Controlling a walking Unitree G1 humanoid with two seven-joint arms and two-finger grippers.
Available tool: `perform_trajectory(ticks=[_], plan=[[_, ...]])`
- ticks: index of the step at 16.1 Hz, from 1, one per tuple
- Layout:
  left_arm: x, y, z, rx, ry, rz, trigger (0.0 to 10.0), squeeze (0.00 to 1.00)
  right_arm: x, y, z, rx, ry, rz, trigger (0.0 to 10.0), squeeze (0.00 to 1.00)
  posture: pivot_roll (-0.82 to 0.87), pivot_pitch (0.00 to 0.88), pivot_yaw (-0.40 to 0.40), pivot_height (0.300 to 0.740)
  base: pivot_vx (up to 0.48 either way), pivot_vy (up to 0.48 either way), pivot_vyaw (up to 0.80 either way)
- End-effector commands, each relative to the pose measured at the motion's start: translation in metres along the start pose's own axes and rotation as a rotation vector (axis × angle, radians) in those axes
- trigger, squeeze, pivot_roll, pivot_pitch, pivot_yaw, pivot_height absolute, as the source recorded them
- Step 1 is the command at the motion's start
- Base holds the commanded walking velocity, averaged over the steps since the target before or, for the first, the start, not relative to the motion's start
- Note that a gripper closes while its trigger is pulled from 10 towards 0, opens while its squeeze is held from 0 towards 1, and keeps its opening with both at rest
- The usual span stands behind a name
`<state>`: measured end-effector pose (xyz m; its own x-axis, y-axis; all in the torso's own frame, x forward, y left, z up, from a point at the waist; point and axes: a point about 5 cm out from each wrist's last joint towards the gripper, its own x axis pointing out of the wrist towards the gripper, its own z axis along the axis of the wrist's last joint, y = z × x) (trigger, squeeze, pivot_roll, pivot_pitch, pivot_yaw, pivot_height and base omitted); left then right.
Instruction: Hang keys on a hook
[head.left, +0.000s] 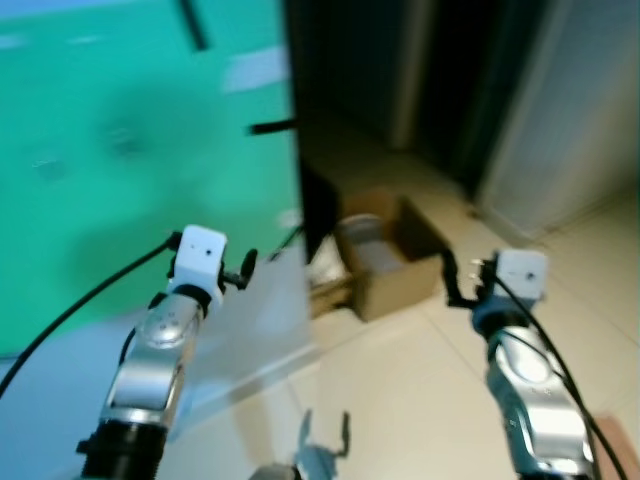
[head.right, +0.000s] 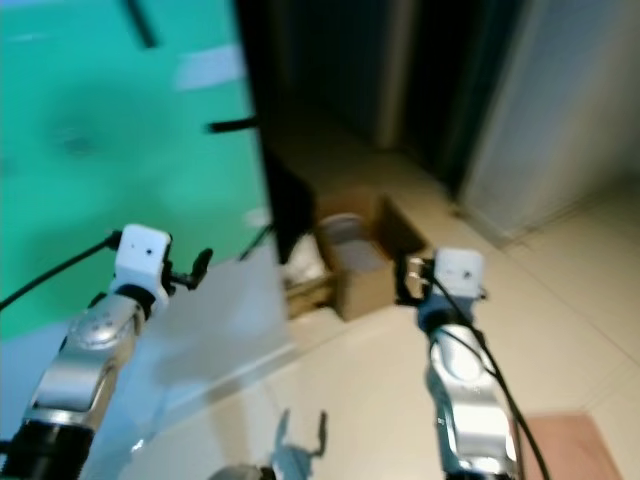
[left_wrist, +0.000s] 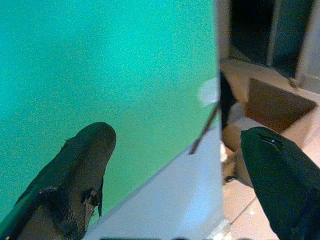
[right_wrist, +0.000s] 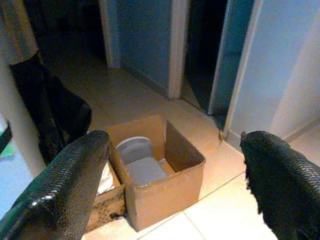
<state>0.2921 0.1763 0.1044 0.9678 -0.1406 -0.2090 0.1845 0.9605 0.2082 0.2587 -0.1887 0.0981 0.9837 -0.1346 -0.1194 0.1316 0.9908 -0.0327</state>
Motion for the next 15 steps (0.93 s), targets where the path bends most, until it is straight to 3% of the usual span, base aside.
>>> perform_trajectory(ticks=[1, 2, 3, 4, 5, 7, 9, 11, 15], plan=[[0.0013, 0.0051, 0.0047, 0.017, -0.018, 0.031, 10.0, 0.00, 0.0007, 0.0032, 0.0008, 0.031, -0.001, 0.012, 10.0, 1.00, -0.05, 0.000, 0.035, 0.740, 0.000, 0.000, 0.80], [0.0013, 0.0072, 0.0060, 0.022, -0.039, 0.084, 10.0, 0.00, 0.0009, 0.0040, 0.0007, 0.035, -0.001, 0.014, 10.0, 1.00, -0.05, 0.000, 0.037, 0.740, 0.000, 0.000, 0.80], [0.0014, 0.0081, 0.0069, 0.028, -0.053, 0.115, 10.0, 0.14, 0.0010, 0.0043, 0.0006, 0.037, 0.000, 0.014, 10.0, 1.00, -0.05, 0.000, 0.037, 0.740, 0.000, 0.000, 0.80], [0.0022, 0.0085, 0.0084, 0.024, -0.083, 0.149, 10.0, 0.50, 0.0010, 0.0047, -0.0002, 0.041, 0.004, 0.007, 10.0, 1.00, -0.05, 0.000, 0.037, 0.740, 0.000, 0.000, 0.80], [0.0025, 0.0086, 0.0086, 0.023, -0.089, 0.154, 10.0, 0.93, 0.0009, 0.0048, -0.0010, 0.042, 0.007, 0.003, 10.0, 1.00, -0.05, 0.000, 0.037, 0.740, 0.000, 0.000, 0.80], [0.0023, 0.0115, 0.0104, 0.021, -0.121, 0.193, 10.0, 1.00, 0.0003, 0.0057, -0.0027, 0.039, 0.008, -0.001, 10.0, 1.00, -0.05, 0.000, 0.036, 0.740, 0.000, 0.000, 0.80], [0.0022, 0.0131, 0.0107, 0.019, -0.135, 0.200, 10.0, 1.00, 0.0007, 0.0066, -0.0025, 0.029, 0.006, 0.006, 10.0, 1.00, -0.05, 0.000, 0.035, 0.740, 0.000, 0.000, 0.80], [0.0023, 0.0047, 0.0020, -0.024, -0.015, 0.041, 10.0, 1.00, 0.0016, 0.0065, -0.0019, 0.027, 0.004, 0.003, 10.0, 1.00, -0.05, 0.000, 0.034, 0.740, 0.000, 0.000, 0.80], [0.0049, 0.0072, 0.0024, -0.036, 0.007, 0.045, 10.0, 1.00, 0.0036, 0.0064, -0.0005, 0.033, 0.004, -0.010, 10.0, 1.00, -0.05, 0.000, 0.039, 0.740, 0.000, 0.000, 0.80]])
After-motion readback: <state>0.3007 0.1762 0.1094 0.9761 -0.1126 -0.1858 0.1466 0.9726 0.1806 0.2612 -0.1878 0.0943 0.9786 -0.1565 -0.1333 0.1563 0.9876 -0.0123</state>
